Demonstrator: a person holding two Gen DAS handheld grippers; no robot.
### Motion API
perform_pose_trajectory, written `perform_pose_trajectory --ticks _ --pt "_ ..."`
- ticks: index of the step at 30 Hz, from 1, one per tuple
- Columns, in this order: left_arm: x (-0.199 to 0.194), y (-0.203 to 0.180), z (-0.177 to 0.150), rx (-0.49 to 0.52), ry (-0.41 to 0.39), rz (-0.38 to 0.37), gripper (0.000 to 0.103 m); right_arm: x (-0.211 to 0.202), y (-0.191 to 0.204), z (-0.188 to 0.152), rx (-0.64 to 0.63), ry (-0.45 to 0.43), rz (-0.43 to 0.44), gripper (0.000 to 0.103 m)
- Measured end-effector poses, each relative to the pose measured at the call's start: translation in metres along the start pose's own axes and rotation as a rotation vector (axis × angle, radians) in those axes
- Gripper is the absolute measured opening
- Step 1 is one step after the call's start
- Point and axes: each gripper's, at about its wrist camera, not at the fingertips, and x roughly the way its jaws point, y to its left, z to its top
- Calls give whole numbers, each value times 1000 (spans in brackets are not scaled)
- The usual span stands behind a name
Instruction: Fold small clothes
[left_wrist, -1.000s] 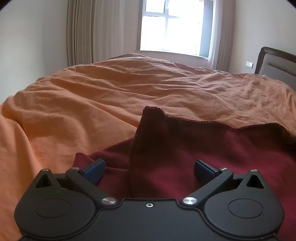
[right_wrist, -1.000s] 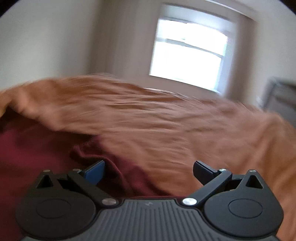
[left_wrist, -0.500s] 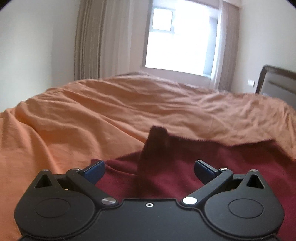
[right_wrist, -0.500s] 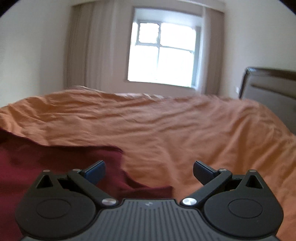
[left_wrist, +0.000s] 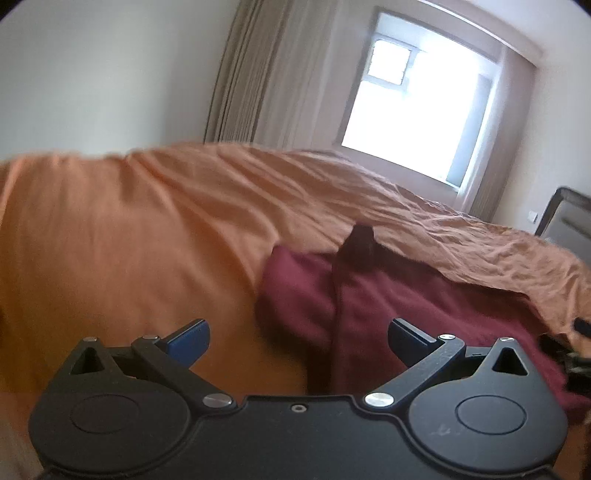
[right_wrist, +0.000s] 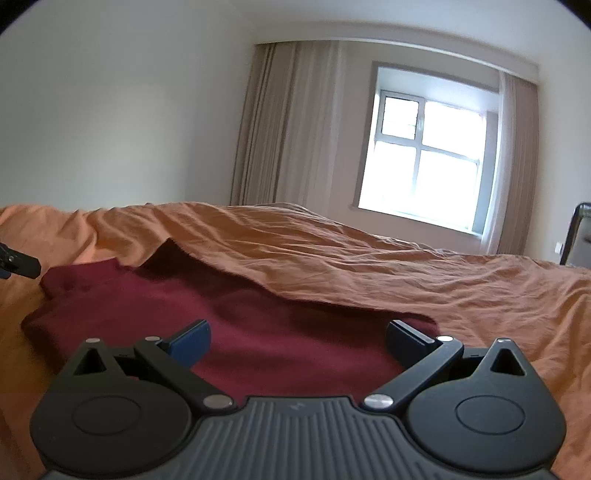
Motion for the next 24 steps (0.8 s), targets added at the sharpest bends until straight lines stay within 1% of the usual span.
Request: perform_pose_trajectory --ticks 3,8,12,15,17,21,24 --pt "-4 1 -15 -13 43 -33 102 -1 16 -10 -21 -17 -29 103" --pt "-3 -5 -32 -10 52 -69 102 -4 28 -29 -52 -22 -81 103" --pt "4 -7 -39 -50 92 -106 102 4 30 -44 -33 12 -74 103" --pt "9 -8 -44 -82 106 -122 102 8 30 -53 -4 4 -71 103" --pt "11 -10 -46 -92 105 -123 102 9 30 -61 12 -1 -69 103" --pt "13 -17 -52 -106 92 -126 102 10 25 -73 54 -38 -55 103" --pt "16 -22 -53 -83 92 -117 102 9 22 -75 72 -40 -46 103"
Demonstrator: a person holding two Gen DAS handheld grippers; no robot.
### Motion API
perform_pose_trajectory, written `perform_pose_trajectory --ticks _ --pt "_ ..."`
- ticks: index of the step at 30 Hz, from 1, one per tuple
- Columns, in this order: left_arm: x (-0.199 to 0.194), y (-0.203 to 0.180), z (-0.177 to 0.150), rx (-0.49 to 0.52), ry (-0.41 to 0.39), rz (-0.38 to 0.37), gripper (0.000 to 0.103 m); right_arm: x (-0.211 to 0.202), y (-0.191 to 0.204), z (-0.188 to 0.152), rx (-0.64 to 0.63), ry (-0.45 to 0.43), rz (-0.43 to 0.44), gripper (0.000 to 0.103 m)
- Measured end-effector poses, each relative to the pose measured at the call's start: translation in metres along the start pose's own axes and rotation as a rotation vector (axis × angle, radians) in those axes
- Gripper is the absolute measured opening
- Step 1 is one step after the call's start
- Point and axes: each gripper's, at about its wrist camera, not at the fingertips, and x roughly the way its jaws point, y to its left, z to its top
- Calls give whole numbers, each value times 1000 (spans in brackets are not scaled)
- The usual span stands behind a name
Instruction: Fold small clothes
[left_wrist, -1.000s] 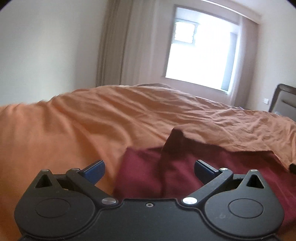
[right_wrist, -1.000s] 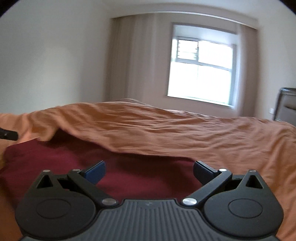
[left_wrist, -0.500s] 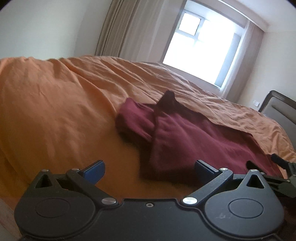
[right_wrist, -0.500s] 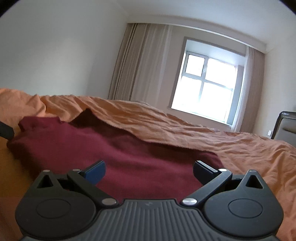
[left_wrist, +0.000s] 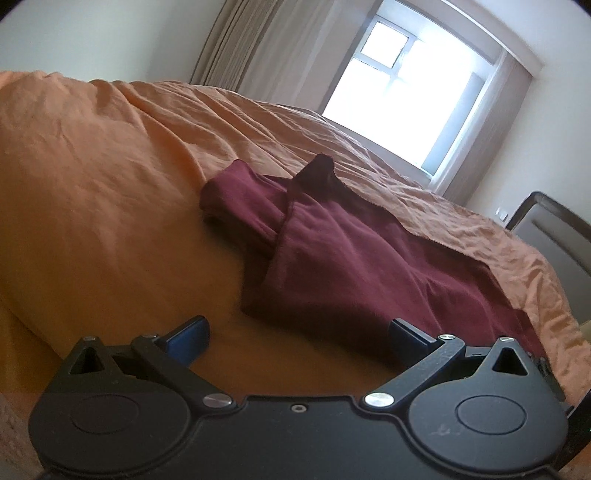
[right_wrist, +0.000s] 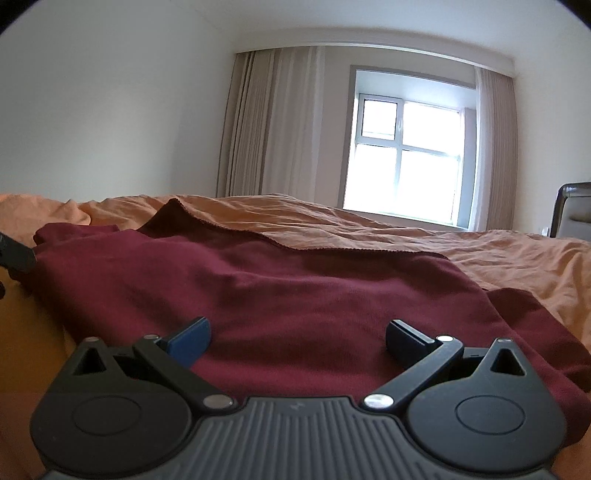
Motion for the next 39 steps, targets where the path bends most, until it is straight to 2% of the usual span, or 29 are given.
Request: perform_pose_trajectory --ticks 22,24,29,32,34,37,39 --pt "3 -4 -3 19 -6 25 102 0 2 -1 8 -7 0 103" --pt "1 -2 -3 -18 -9 9 102 0 2 -1 7 -7 -1 103" --pt "0 8 -2 -194 -19 -160 102 -1 1 -2 7 -11 -2 103" --pt "3 11 -2 -273 -19 -220 102 -1 2 -2 6 -11 -2 103" --pt "6 12 -2 -313 -31 -221 102 -1 2 -2 5 -13 -4 103" --pt "12 9 2 -324 -44 -171 97 -1 3 -2 3 -15 -7 103" --pt "17 4 5 -328 -46 -100 86 -1 3 -2 3 -15 -7 103"
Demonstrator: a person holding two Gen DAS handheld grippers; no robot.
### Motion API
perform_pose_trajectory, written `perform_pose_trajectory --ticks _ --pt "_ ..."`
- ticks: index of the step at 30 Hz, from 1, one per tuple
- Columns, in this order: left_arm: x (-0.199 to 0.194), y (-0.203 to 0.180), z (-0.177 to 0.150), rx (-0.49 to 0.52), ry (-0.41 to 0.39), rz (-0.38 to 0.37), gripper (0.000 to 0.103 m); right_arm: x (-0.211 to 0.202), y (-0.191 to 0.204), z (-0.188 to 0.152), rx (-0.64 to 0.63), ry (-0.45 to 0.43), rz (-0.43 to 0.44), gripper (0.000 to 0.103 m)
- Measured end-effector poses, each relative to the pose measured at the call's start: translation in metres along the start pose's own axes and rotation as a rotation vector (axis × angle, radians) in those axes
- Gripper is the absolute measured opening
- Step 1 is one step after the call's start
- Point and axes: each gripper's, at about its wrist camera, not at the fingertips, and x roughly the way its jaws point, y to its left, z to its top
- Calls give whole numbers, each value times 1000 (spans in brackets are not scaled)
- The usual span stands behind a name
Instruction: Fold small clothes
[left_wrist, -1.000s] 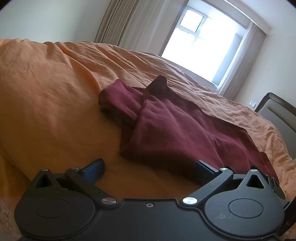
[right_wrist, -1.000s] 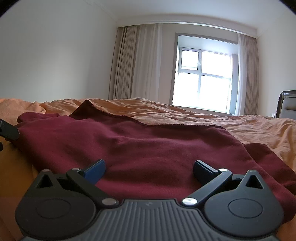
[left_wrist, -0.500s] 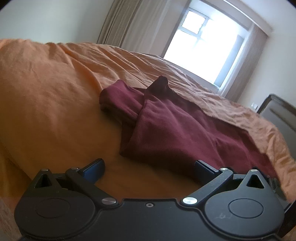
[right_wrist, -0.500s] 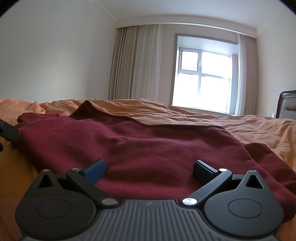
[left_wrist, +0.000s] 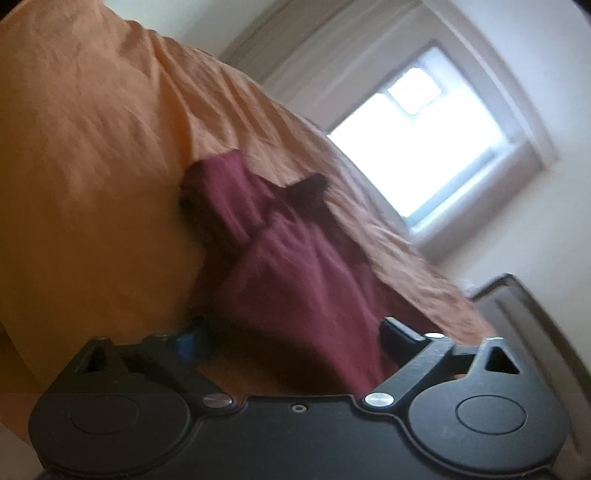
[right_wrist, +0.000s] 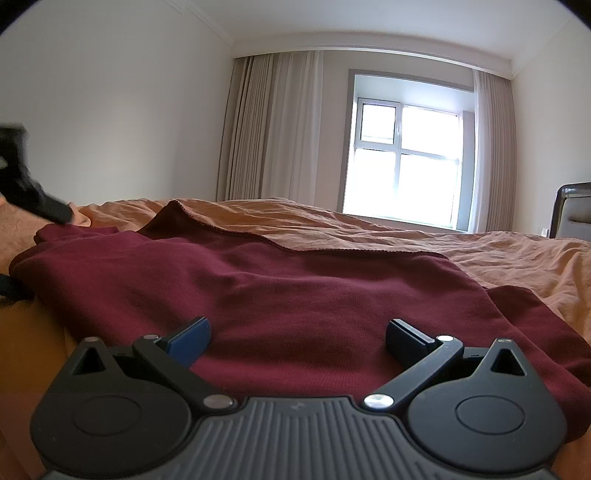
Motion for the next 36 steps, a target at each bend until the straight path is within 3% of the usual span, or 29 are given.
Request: perform_pose_trajectory --ticks 1,3,5,14,25,30,36 --pt "2 -3 1 1 -10 31 82 0 0 0 0 0 0 103" --pt "4 -5 1 -2 -51 54 57 0 0 0 0 -1 -1 103" --pt "6 -9 2 5 -87 79 48 0 0 0 -1 -2 -1 103" --pt "23 0 7 -52 -108 96 54 0 0 -1 -1 -2 -2 103" --pt "23 0 8 -60 -116 133 31 0 0 -1 -2 -3 -4 103" --pt "14 -14 -1 29 -162 168 17 0 0 -1 -3 -5 -6 103" --pt "10 -35 -10 172 -224 223 17 1 0 -2 -2 -6 -7 103"
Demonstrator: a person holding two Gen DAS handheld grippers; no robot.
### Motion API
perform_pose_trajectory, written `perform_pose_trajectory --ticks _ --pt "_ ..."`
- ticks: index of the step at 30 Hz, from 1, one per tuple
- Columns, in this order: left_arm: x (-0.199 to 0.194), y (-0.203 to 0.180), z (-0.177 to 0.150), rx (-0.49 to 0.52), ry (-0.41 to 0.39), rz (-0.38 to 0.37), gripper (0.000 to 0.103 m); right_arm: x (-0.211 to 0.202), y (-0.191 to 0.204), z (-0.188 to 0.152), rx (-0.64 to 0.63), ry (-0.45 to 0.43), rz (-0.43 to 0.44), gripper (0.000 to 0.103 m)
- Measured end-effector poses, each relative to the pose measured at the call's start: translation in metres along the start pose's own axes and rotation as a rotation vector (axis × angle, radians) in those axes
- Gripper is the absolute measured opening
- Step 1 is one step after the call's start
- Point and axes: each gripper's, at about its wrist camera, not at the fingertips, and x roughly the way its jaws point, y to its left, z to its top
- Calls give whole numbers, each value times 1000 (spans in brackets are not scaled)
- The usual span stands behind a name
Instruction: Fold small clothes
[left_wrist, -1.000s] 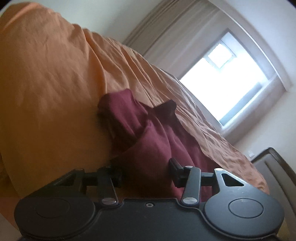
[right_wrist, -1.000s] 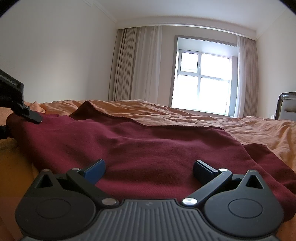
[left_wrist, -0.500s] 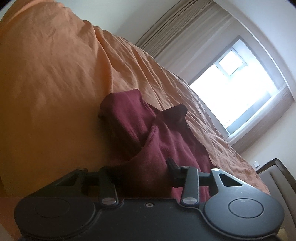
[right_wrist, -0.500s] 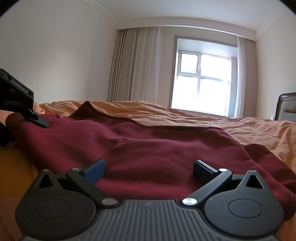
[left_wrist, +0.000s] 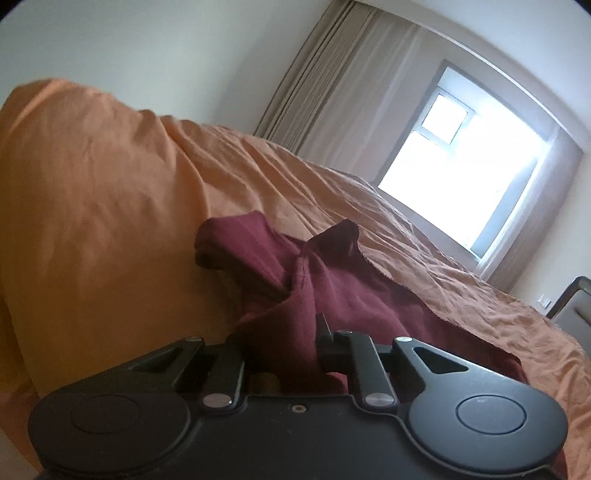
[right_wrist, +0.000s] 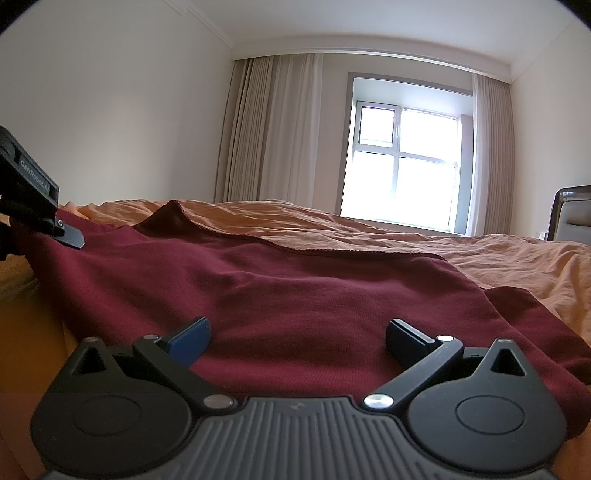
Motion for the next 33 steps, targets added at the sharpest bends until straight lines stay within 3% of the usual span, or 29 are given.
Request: perform_pose_trajectory --ticks 3,7,14,22,25,27,29,33 --pt "4 0 4 -5 13 -8 23 0 0 -1 1 -1 1 103" --pt "2 -1 8 -9 9 25 25 0 0 -1 0 -2 -1 103" --pt "-20 -41 -2 166 -87 -9 40 1 3 -1 -2 -2 -5 103" --pt "-3 -28 10 86 -52 6 45 1 3 -1 -3 -3 -6 103" --pt "10 -8 15 15 -22 -1 41 1 3 -2 -3 -3 -6 103" --pt "21 2 18 -23 20 5 17 1 3 -1 -3 -3 -7 103" --pt "24 9 21 -57 41 -18 12 1 3 0 -4 2 -9 103" --pt "10 9 23 -44 -2 -62 10 1 6 12 -22 53 -28 103"
